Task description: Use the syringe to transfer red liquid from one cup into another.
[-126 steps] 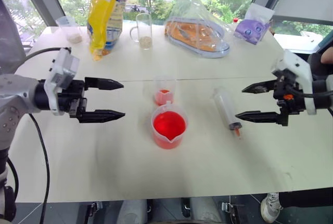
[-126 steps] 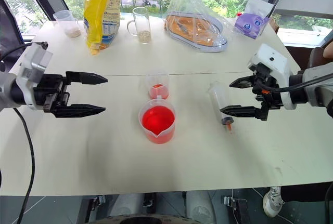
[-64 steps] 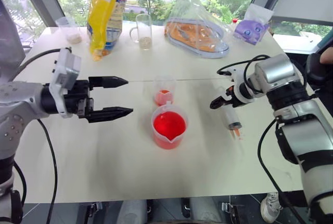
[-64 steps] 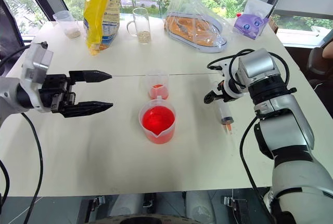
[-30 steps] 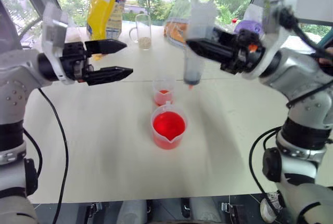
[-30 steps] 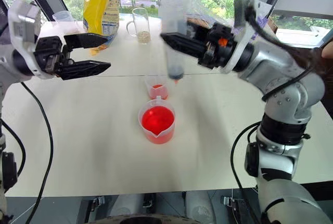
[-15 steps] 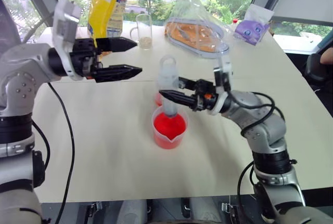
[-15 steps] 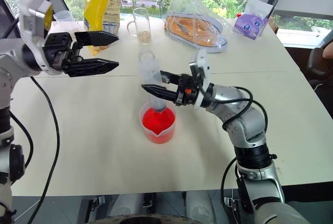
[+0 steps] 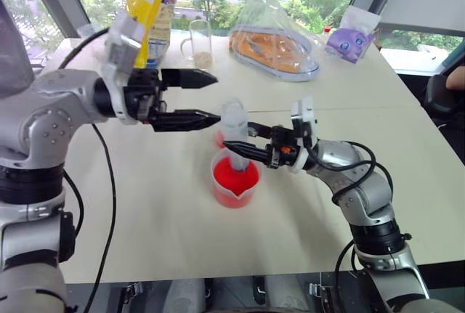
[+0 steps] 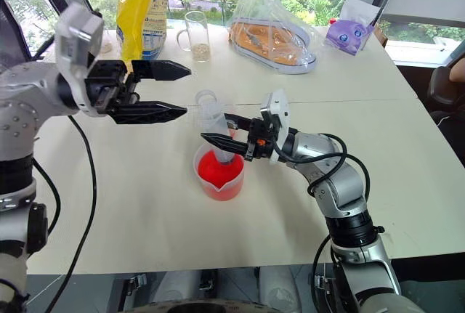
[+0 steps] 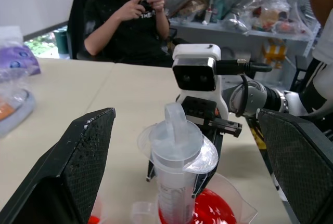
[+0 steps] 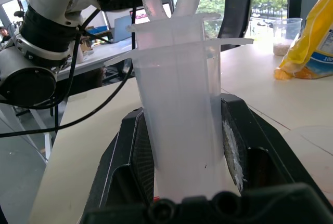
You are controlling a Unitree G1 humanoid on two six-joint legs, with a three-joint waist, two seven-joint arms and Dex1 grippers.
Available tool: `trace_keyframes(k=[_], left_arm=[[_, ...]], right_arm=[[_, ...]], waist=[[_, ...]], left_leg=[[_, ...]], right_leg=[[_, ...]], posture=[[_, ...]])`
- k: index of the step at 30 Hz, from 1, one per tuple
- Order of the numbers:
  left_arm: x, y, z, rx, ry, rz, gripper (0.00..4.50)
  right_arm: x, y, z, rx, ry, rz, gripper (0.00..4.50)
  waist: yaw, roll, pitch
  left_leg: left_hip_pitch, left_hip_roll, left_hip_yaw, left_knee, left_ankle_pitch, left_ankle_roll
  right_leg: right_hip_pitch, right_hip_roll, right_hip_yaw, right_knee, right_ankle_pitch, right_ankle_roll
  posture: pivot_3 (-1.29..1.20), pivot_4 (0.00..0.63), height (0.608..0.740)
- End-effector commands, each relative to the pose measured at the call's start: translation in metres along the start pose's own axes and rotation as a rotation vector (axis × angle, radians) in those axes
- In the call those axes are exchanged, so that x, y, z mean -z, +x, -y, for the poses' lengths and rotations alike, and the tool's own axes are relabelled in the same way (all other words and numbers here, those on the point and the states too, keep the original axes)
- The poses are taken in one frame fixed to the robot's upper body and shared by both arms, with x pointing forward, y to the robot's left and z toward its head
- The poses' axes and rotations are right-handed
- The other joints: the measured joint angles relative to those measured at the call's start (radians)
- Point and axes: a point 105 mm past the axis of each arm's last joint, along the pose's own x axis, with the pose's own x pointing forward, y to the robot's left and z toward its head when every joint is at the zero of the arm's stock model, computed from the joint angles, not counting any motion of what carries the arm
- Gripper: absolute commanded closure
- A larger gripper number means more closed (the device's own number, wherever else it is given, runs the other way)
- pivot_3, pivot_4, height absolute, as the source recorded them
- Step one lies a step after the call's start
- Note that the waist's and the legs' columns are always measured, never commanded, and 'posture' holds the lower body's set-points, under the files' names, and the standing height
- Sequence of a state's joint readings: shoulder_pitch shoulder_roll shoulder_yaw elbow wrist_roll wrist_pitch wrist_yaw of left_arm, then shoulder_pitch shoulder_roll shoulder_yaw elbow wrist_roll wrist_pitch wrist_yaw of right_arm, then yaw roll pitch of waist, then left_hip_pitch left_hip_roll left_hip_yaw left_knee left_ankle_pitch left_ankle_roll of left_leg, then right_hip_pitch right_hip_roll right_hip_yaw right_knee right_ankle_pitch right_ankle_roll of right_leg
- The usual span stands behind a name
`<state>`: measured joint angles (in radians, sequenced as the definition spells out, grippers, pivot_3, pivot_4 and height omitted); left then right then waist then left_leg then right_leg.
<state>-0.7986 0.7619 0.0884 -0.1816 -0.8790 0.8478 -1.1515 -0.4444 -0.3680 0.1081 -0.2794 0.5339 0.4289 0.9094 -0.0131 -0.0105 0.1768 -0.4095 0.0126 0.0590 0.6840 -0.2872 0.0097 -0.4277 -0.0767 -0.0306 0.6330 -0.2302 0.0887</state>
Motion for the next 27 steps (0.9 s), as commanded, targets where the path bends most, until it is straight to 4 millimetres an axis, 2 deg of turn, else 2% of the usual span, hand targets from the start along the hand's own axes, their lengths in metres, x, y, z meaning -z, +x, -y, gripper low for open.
trace_keyframes(k=[1, 12, 16, 22, 27], left_arm=[[0.0, 0.007, 0.004, 0.008, 0.011, -0.005, 0.0], [0.013, 0.019, -0.003, -0.019, -0.039, -0.002, 0.0], [0.015, 0.022, -0.002, -0.005, -0.062, 0.001, 1.19], [0.016, 0.025, 0.0, 0.005, -0.075, 0.005, 4.41], [0.01, 0.023, 0.0, 0.005, -0.052, 0.016, 4.47]], right_arm=[[-0.011, 0.002, -0.004, -0.02, -0.048, 0.033, 3.07], [-0.013, 0.004, -0.006, -0.032, -0.055, 0.03, 3.07], [-0.012, 0.004, -0.007, -0.035, -0.058, 0.025, 3.07], [-0.013, 0.004, -0.01, -0.042, -0.056, 0.023, 3.07], [-0.012, 0.004, -0.011, -0.047, -0.039, 0.02, 3.07]], waist=[[0.001, 0.0, 0.0], [0.001, 0.0, 0.0], [0.001, 0.0, 0.0], [0.001, 0.0, 0.0], [0.001, 0.0, 0.0]], left_leg=[[0.0, 0.0, 0.0, 0.0, 0.0, 0.0], [0.0, 0.0, 0.0, 0.0, 0.0, 0.0], [0.0, 0.0, 0.0, 0.0, 0.0, 0.0], [0.0, 0.0, 0.0, 0.0, 0.0, 0.0], [0.0, 0.0, -0.001, 0.0, 0.0, 0.0]], right_leg=[[0.0, 0.0, 0.0, 0.0, 0.0, 0.0], [0.0, 0.0, 0.0, 0.0, 0.0, 0.0], [0.0, 0.0, 0.0, 0.0, 0.0, 0.0], [0.0, 0.0, 0.0, 0.0, 0.0, 0.0], [0.0, 0.0, 0.0, 0.0, 0.0, 0.0]], posture=[[0.0, 0.15, 0.74], [0.0, 0.15, 0.74], [0.0, 0.15, 0.74], [0.0, 0.15, 0.74], [0.0, 0.15, 0.74]])
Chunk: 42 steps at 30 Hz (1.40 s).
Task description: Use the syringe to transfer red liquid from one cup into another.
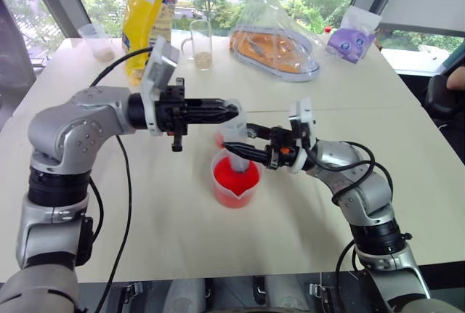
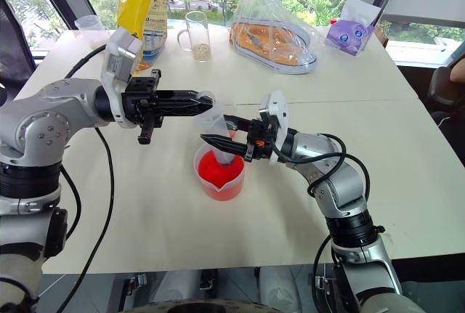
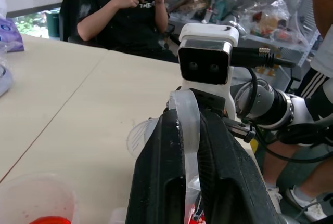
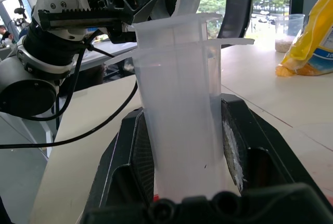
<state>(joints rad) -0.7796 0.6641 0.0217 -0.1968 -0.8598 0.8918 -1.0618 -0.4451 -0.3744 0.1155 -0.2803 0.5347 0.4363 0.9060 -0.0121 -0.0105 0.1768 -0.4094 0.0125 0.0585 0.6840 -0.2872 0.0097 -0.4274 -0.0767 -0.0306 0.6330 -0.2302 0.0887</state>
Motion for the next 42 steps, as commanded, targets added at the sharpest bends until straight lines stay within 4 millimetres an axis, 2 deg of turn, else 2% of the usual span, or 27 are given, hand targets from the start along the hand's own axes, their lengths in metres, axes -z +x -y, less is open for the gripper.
trace_keyframes(k=[1, 9, 20, 26, 30, 33, 37, 38, 39, 42], left_arm=[[-0.018, -0.003, 0.003, 0.007, 0.051, 0.039, 4.47], [-0.046, -0.011, 0.0, -0.005, 0.096, 0.09, 4.47], [-0.062, -0.017, -0.006, -0.031, 0.147, 0.108, 4.47], [-0.062, -0.017, -0.006, -0.029, 0.153, 0.107, 4.47], [-0.059, -0.017, -0.006, -0.024, 0.147, 0.103, 4.47], [-0.052, -0.016, -0.005, -0.021, 0.13, 0.083, 4.47], [-0.032, -0.018, -0.005, -0.015, 0.062, 0.027, 4.47], [-0.027, -0.018, -0.005, -0.019, 0.05, 0.018, 3.6], [-0.024, -0.018, -0.006, -0.024, 0.043, 0.014, 3.28], [-0.019, -0.021, -0.008, -0.041, 0.037, 0.005, 1.77]], right_arm=[[-0.012, 0.003, -0.011, -0.048, -0.029, 0.031, 3.07], [-0.001, 0.002, -0.015, -0.073, 0.057, 0.011, 3.07], [0.011, 0.0, -0.017, -0.088, 0.105, -0.017, 3.07], [0.011, 0.0, -0.017, -0.088, 0.107, -0.017, 3.07], [0.003, 0.001, -0.015, -0.086, 0.083, -0.001, 3.07], [-0.011, 0.002, -0.012, -0.078, 0.042, 0.024, 3.07], [-0.034, 0.002, -0.008, -0.074, -0.016, 0.063, 3.07], [-0.039, 0.003, -0.009, -0.076, -0.025, 0.072, 3.07], [-0.043, 0.003, -0.01, -0.079, -0.032, 0.078, 3.07], [-0.051, 0.004, -0.014, -0.093, -0.043, 0.09, 3.07]], waist=[[0.0, 0.0, 0.0], [0.0, 0.0, 0.0], [0.0, 0.0, 0.0], [0.0, 0.0, 0.0], [0.0, 0.0, 0.0], [0.0, 0.0, 0.0], [-0.002, 0.0, 0.0], [-0.001, 0.0, 0.0], [-0.001, 0.0, 0.0], [0.001, 0.0, 0.0]], left_leg=[[0.0, 0.0, 0.0, 0.0, 0.0, 0.0], [0.0, 0.0, 0.0, 0.0, 0.0, 0.0], [0.0, 0.0, 0.0, 0.0, 0.0, 0.0], [0.0, 0.0, 0.0, 0.0, 0.0, 0.0], [0.0, 0.0, 0.0, 0.0, 0.0, 0.0], [0.0, 0.0, 0.0, 0.0, 0.0, 0.0], [0.0, 0.0, 0.0, 0.0, 0.0, 0.0], [0.0, 0.0, 0.0, 0.0, 0.0, 0.0], [0.0, 0.0, -0.001, 0.0, 0.0, 0.0], [0.0, 0.0, 0.0, 0.0, 0.0, 0.0]], right_leg=[[0.0, 0.0, 0.0, 0.0, 0.0, 0.0], [0.0, 0.0, 0.0, 0.0, 0.0, 0.0], [0.0, 0.0, 0.0, 0.0, 0.0, 0.0], [0.0, 0.0, 0.0, 0.0, 0.0, 0.0], [0.0, 0.0, 0.0, 0.0, 0.0, 0.0], [0.0, 0.0, 0.0, 0.0, 0.0, 0.0], [0.0, 0.0, 0.0, 0.0, 0.0, 0.0], [0.0, 0.0, 0.0, 0.0, 0.0, 0.0], [0.0, 0.0, 0.0, 0.0, 0.0, 0.0], [0.0, 0.0, 0.0, 0.0, 0.0, 0.0]], posture=[[0.0, 0.15, 0.74], [0.0, 0.15, 0.74], [0.0, 0.15, 0.74], [0.0, 0.15, 0.74], [0.0, 0.15, 0.74], [0.0, 0.15, 0.74], [0.0, 0.15, 0.74], [0.0, 0.15, 0.74], [0.0, 0.15, 0.74], [0.0, 0.15, 0.74]])
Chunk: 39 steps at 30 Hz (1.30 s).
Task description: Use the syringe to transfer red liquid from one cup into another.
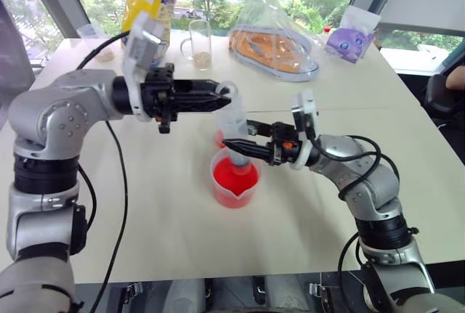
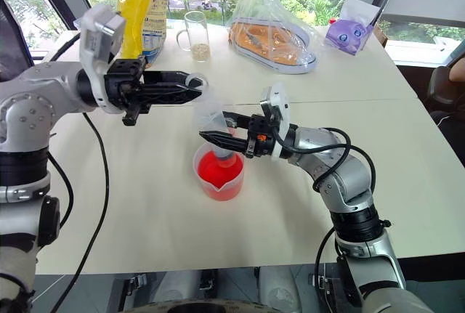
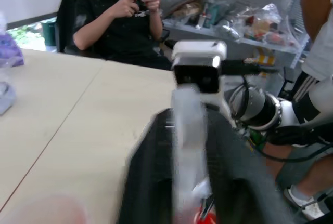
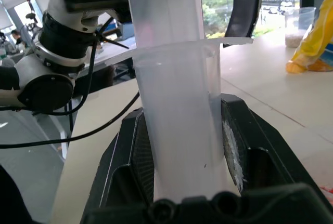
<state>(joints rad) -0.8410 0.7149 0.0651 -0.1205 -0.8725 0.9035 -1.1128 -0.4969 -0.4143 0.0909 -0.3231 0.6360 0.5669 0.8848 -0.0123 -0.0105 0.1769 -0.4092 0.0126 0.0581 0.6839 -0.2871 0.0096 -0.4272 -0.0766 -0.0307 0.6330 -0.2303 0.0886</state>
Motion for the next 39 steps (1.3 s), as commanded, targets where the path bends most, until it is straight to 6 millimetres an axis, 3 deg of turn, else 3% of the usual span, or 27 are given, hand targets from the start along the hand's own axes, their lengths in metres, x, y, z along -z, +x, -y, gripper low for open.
trace_keyframes(k=[1, 3, 8, 16, 20, 24, 26, 28, 32, 39], left_arm=[[0.002, -0.005, -0.001, -0.025, 0.021, -0.018, 1.27], [0.003, -0.009, 0.0, -0.024, 0.014, -0.015, 0.31], [0.003, -0.023, 0.005, -0.018, 0.015, -0.021, 0.31], [0.0, -0.061, -0.005, -0.185, 0.054, -0.053, 0.31], [-0.006, -0.073, -0.012, -0.266, 0.085, -0.03, 0.31], [-0.006, -0.072, -0.013, -0.281, 0.094, -0.015, 0.31], [-0.006, -0.071, -0.013, -0.28, 0.096, -0.011, 0.31], [-0.006, -0.069, -0.012, -0.284, 0.1, -0.003, 0.31], [-0.011, -0.068, -0.014, -0.309, 0.116, 0.028, 0.31], [-0.032, -0.057, -0.025, -0.359, 0.156, 0.115, 0.31]], right_arm=[[-0.037, 0.005, -0.016, -0.066, -0.099, 0.099, 3.07], [-0.04, 0.005, -0.018, -0.072, -0.096, 0.104, 3.07], [-0.044, 0.006, -0.02, -0.076, -0.075, 0.115, 3.07], [-0.063, 0.003, -0.01, -0.05, -0.041, 0.166, 3.07], [-0.089, 0.007, 0.022, 0.006, -0.081, 0.174, 3.07], [-0.103, 0.017, 0.056, 0.06, -0.089, 0.197, 3.07], [-0.1, 0.021, 0.067, 0.075, -0.101, 0.19, 3.07], [-0.088, 0.03, 0.09, 0.124, -0.111, 0.176, 3.07], [-0.064, 0.04, 0.112, 0.181, -0.102, 0.172, 3.07], [-0.041, 0.046, 0.111, 0.169, -0.113, 0.156, 3.07]], waist=[[0.002, 0.0, 0.0], [0.002, 0.0, 0.0], [-0.001, -0.001, 0.0], [0.003, -0.001, 0.0], [-0.001, -0.001, 0.0], [-0.003, -0.001, 0.0], [-0.003, -0.001, 0.0], [-0.003, -0.001, 0.0], [-0.006, -0.001, 0.0], [-0.003, 0.0, 0.0]], left_leg=[[0.0, 0.0, 0.0, 0.0, 0.0, 0.0], [0.0, 0.0, 0.0, 0.0, 0.0, 0.0], [0.0, 0.0, 0.0, 0.0, 0.0, 0.0], [0.0, 0.0, 0.0, 0.0, 0.0, 0.0], [0.0, 0.0, 0.001, 0.0, 0.0, 0.0], [0.0, 0.0, 0.001, 0.0, 0.0, 0.0], [0.0, 0.0, 0.001, 0.0, 0.0, 0.0], [0.0, 0.0, 0.001, -0.001, 0.0, 0.0], [0.0, 0.0, 0.002, -0.001, 0.0, 0.0], [-0.001, 0.0, 0.002, -0.001, 0.0, 0.0]], right_leg=[[0.0, 0.0, 0.0, 0.0, 0.0, 0.0], [0.0, 0.0, 0.0, 0.0, 0.0, 0.0], [0.0, 0.0, 0.0, 0.0, 0.0, 0.0], [0.0, 0.0, 0.0, 0.0, 0.0, 0.0], [0.0, -0.001, 0.0, -0.001, 0.0, 0.0], [0.0, 0.0, 0.0, 0.0, 0.0, 0.0], [0.0, 0.0, 0.0, 0.0, 0.0, 0.0], [0.0, 0.0, 0.0, 0.0, 0.0, 0.0], [0.0, -0.001, 0.0, -0.001, 0.0, 0.0], [-0.001, -0.001, 0.0, -0.001, 0.0, 0.0]], posture=[[0.0, 0.15, 0.74], [0.0, 0.15, 0.74], [0.0, 0.15, 0.74], [0.0, 0.15, 0.74], [0.0, 0.15, 0.74], [0.0, 0.15, 0.74], [0.0, 0.15, 0.74], [0.0, 0.15, 0.74], [0.0, 0.15, 0.74], [0.0, 0.15, 0.74]])
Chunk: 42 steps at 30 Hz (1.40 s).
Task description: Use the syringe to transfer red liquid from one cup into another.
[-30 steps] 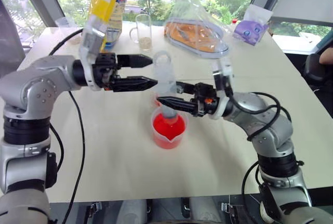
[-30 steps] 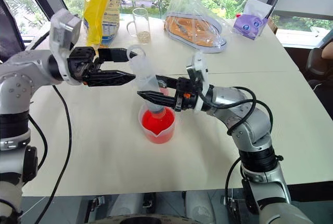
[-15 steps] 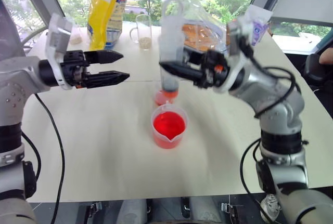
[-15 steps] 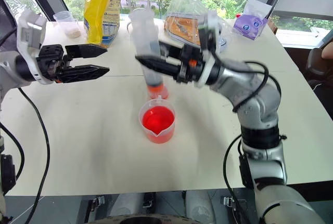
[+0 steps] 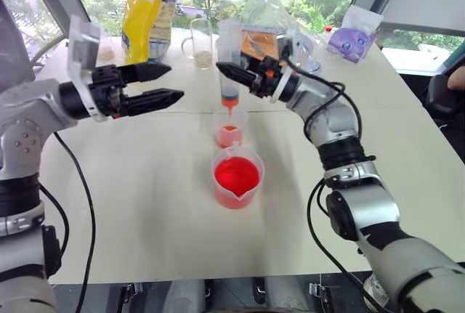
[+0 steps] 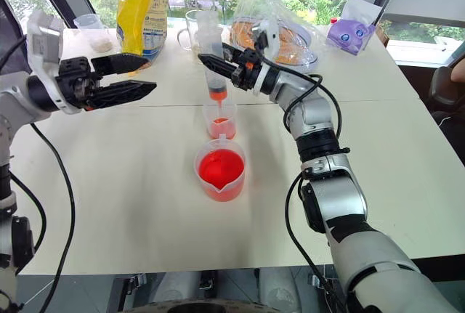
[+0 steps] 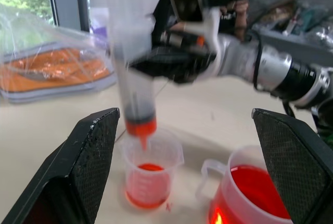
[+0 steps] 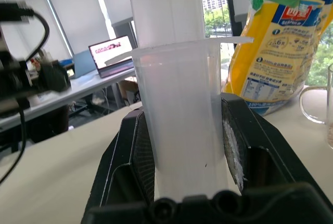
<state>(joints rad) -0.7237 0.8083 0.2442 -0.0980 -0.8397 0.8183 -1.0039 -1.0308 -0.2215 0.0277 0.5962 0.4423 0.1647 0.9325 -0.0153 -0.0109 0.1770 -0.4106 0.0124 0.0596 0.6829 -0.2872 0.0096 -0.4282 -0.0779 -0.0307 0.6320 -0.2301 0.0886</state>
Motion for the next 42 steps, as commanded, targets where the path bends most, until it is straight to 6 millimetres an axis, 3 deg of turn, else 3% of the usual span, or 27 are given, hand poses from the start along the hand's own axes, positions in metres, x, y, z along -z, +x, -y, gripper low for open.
trace_keyframes(k=[1, 12, 21, 22, 23, 29, 30, 42], left_arm=[[-0.025, 0.006, -0.005, -0.039, 0.075, 0.073, 0.31], [-0.047, 0.055, -0.022, -0.019, 0.084, 0.16, 0.31], [-0.033, 0.078, -0.033, -0.006, 0.07, 0.138, 0.31], [-0.032, 0.08, -0.034, -0.002, 0.068, 0.135, 0.82], [-0.03, 0.082, -0.034, 0.0, 0.067, 0.133, 1.05], [-0.026, 0.091, -0.039, 0.002, 0.053, 0.138, 4.14], [-0.025, 0.092, -0.039, 0.004, 0.051, 0.136, 4.44], [-0.001, 0.095, -0.028, 0.076, 0.077, 0.031, 4.44]], right_arm=[[-0.012, 0.002, -0.003, -0.022, -0.059, 0.043, 3.07], [-0.006, 0.002, -0.012, -0.039, -0.064, 0.029, 3.07], [-0.007, 0.004, -0.016, -0.052, -0.067, 0.026, 3.07], [-0.007, 0.004, -0.016, -0.054, -0.068, 0.026, 3.07], [-0.007, 0.004, -0.016, -0.056, -0.069, 0.025, 3.07], [-0.006, 0.005, -0.019, -0.066, -0.071, 0.021, 3.07], [-0.006, 0.005, -0.019, -0.067, -0.07, 0.021, 3.07], [-0.021, 0.007, -0.021, -0.073, -0.084, 0.05, 3.07]], waist=[[0.0, 0.0, 0.0], [-0.002, 0.0, 0.0], [-0.003, 0.0, 0.0], [-0.003, 0.0, 0.0], [-0.003, 0.0, 0.0], [-0.002, 0.0, 0.0], [-0.002, 0.0, 0.0], [-0.003, 0.0, 0.0]], left_leg=[[0.0, 0.0, 0.0, 0.0, 0.0, 0.0], [0.001, 0.0, 0.0, 0.0, 0.001, -0.001], [0.001, 0.0, 0.001, 0.0, 0.001, -0.001], [0.001, 0.0, 0.001, 0.0, 0.001, -0.001], [0.001, 0.0, 0.001, 0.0, 0.001, -0.001], [0.001, 0.0, 0.001, 0.0, 0.001, -0.001], [0.001, 0.0, 0.001, 0.0, 0.001, -0.001], [0.001, 0.0, 0.001, 0.0, 0.001, -0.001]], right_leg=[[0.0, 0.0, 0.0, 0.0, 0.0, 0.0], [0.0, 0.0, 0.0, 0.001, 0.0, 0.0], [0.0, 0.0, 0.0, 0.001, 0.0, 0.0], [0.0, 0.0, 0.0, 0.001, 0.0, 0.0], [0.0, 0.0, 0.0, 0.001, 0.0, 0.0], [0.0, 0.0, 0.0, 0.001, 0.0, 0.0], [0.0, 0.0, 0.0, 0.001, 0.0, 0.0], [0.0, 0.0, 0.0, 0.001, 0.0, 0.0]], posture=[[0.0, 0.15, 0.74], [0.0, 0.15, 0.74], [0.0, 0.15, 0.74], [0.0, 0.15, 0.74], [0.0, 0.15, 0.74], [0.0, 0.15, 0.74], [0.0, 0.15, 0.74], [0.0, 0.15, 0.74]])
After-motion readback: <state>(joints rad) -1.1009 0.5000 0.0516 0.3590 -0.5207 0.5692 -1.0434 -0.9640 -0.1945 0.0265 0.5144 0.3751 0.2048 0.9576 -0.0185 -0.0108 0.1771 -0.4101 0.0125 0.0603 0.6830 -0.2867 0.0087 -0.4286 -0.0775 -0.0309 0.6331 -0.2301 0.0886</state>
